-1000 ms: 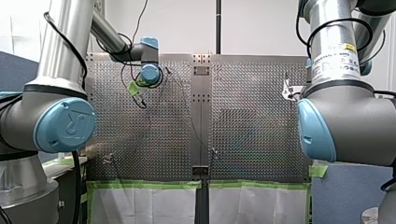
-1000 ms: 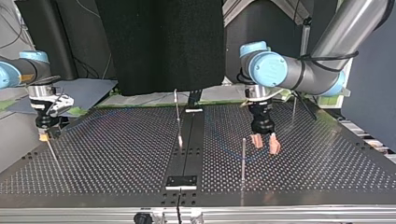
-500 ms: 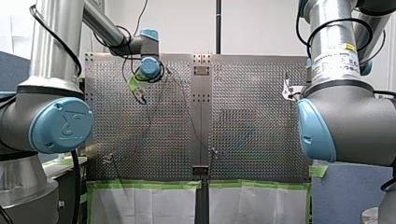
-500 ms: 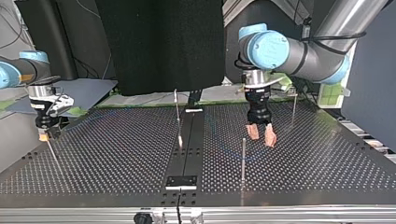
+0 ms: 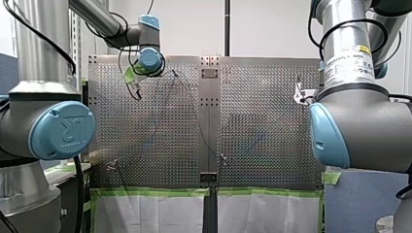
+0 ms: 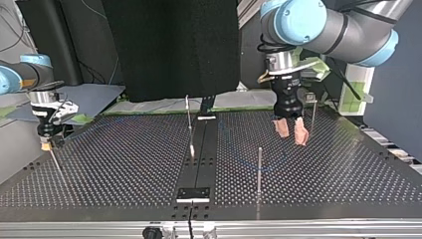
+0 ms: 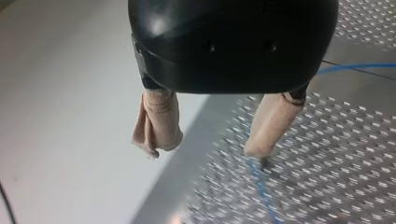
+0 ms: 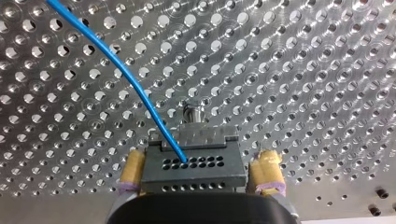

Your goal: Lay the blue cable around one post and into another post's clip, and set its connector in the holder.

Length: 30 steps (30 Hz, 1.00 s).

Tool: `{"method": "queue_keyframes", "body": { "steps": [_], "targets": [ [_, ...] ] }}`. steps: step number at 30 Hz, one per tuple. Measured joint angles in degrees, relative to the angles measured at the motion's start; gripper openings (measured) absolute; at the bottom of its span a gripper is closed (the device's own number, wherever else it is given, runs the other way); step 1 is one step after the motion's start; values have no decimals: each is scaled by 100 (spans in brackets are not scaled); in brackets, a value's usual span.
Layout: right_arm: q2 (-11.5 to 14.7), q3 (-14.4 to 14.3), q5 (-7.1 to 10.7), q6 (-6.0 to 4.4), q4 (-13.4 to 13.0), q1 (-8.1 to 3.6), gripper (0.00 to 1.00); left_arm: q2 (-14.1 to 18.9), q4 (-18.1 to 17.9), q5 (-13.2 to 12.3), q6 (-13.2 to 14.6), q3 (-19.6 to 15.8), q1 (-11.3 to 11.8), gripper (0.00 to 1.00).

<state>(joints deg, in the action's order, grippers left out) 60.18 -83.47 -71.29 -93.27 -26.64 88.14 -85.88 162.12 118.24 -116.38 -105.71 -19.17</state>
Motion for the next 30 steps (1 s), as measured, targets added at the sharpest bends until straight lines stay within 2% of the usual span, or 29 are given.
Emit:
{"method": "queue_keyframes", "body": {
  "steps": [4, 20, 26, 30],
  "targets": [
    [0, 0, -3, 0, -3, 0, 100, 181, 211, 65, 222, 195, -14, 98],
    [0, 0, -9, 0, 8, 1, 100, 111, 1069, 46, 1081, 1049, -181, 98],
    [0, -1, -9, 0, 13, 19, 100, -60, 1387, -71, 1400, 1364, -219, 98],
    [0, -1, -8, 0, 16, 22, 100, -234, 1601, -21, 1612, 1461, -284, 98]
  ]
}}
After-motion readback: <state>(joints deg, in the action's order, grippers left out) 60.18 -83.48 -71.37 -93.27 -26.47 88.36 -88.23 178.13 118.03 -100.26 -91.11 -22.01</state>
